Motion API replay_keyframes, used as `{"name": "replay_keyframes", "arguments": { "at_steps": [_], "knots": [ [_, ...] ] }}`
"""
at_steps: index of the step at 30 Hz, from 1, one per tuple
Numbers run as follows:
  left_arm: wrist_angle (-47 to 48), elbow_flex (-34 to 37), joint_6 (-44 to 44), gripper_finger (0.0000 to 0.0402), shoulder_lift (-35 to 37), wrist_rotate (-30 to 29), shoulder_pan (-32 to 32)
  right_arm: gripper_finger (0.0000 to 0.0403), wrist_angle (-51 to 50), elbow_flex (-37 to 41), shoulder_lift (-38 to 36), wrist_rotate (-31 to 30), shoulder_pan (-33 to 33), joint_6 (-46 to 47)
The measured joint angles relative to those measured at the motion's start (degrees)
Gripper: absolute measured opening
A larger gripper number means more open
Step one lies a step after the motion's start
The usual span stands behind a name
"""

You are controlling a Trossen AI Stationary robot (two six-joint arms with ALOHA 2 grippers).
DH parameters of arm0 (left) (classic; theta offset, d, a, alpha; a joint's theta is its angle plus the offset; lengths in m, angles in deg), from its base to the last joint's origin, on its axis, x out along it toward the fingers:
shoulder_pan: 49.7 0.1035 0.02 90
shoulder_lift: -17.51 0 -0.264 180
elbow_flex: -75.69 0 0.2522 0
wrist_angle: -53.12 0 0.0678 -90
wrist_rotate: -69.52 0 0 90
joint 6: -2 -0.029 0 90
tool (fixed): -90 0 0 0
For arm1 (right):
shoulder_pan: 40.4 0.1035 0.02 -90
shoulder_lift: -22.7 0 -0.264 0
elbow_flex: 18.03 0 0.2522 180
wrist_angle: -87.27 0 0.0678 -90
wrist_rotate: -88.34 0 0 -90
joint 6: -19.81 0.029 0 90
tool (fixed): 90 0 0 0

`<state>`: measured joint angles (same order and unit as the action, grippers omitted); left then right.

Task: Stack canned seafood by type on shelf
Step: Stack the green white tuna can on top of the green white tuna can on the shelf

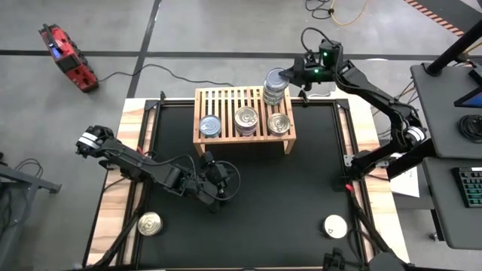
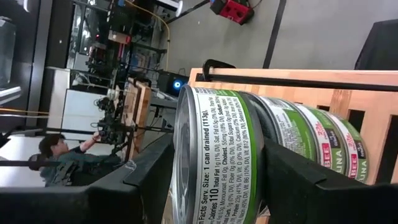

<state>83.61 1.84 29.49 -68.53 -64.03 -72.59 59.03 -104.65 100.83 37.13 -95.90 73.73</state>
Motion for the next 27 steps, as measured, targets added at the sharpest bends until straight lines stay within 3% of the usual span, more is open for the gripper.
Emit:
{"name": "replay_keyframes", "arguments": {
  "at_steps": [14, 27],
  "knots": [
    [0.01, 0.0, -0.01, 0.0036, 0.0, -0.02, 0.15, 0.0285, 0.13, -0.04, -0.02, -1.25, 1.13, 0.38],
    [0.01, 0.0, -0.01, 0.0036, 0.0, -0.02, 0.25, 0.0303, 0.27, -0.07, -0.02, -2.65, 1.17, -1.76]
  ]
}}
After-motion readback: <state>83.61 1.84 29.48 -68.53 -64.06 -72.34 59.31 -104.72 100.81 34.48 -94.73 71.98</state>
